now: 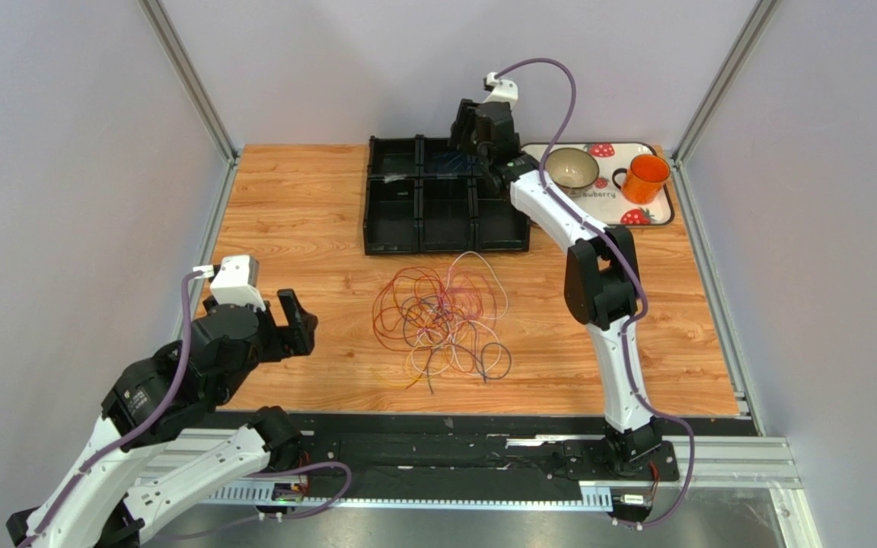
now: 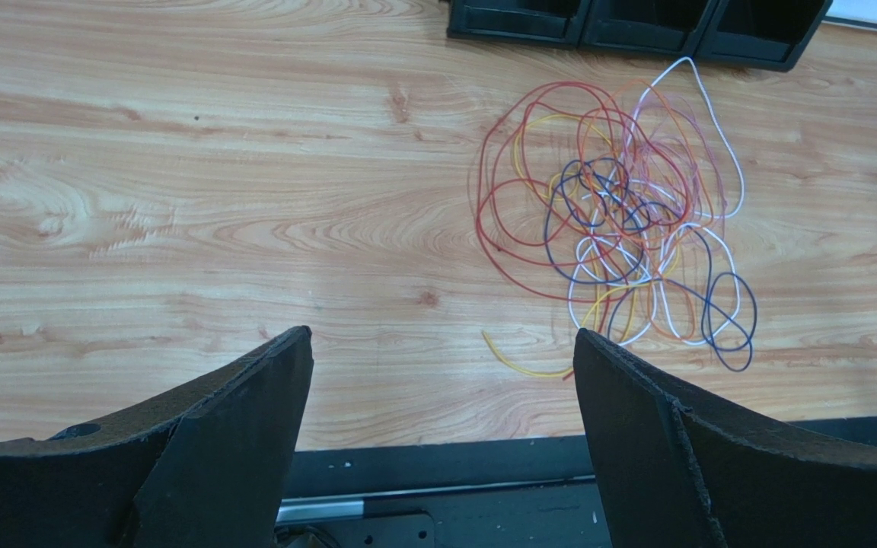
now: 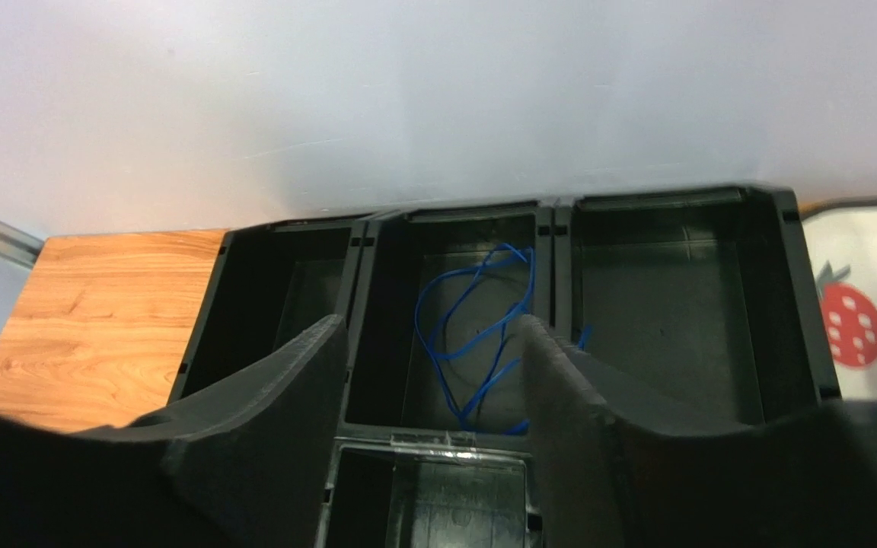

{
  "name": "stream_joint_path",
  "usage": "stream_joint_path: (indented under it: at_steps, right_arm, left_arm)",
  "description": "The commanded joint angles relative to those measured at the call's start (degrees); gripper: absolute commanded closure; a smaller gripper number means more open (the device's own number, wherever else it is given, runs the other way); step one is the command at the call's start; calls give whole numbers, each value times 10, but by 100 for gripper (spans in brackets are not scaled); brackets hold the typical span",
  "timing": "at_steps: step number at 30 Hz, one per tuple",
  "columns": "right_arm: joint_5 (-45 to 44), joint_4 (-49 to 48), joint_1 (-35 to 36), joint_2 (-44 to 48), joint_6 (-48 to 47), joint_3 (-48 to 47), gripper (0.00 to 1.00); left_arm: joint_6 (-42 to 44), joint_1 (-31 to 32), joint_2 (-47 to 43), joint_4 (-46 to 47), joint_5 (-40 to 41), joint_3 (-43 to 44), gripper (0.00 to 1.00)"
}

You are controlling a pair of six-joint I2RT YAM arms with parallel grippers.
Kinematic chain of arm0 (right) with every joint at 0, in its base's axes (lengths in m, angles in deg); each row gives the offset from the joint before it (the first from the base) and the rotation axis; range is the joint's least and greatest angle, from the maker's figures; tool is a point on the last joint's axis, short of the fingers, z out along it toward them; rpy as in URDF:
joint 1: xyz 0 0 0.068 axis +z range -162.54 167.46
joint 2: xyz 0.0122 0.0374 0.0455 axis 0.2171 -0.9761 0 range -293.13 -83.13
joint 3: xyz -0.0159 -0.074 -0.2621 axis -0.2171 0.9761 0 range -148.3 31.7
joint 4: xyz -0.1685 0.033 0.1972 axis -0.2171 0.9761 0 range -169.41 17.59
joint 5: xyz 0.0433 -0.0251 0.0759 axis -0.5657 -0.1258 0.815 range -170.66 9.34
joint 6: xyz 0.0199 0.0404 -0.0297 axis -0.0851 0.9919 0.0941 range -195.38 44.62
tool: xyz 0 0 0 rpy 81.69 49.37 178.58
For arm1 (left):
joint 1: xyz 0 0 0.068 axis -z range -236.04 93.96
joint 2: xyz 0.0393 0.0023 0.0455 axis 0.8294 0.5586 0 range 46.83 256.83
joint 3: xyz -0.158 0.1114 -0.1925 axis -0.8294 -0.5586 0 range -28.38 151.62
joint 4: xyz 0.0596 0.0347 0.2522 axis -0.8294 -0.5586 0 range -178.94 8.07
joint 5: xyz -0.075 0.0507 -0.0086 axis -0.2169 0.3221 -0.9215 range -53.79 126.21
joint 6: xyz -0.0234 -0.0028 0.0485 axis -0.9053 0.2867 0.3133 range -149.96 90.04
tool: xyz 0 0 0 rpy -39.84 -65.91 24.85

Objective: Untangle the cables
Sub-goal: Place the cable in the bin.

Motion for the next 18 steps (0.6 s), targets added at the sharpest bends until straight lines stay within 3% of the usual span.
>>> stream_joint_path:
  at_steps: [1, 4, 18]
  right_arm:
    - [4, 105, -26, 6, 72, -52, 44]
    - [31, 139, -41, -14, 105, -81, 50]
    - [78, 165, -53, -91, 132, -149, 56]
  left_arm:
    - [6, -2, -2, 6, -5, 10, 8]
    - [6, -2, -2, 7, -6, 10, 8]
    - [6, -2, 8, 7, -2, 10, 8]
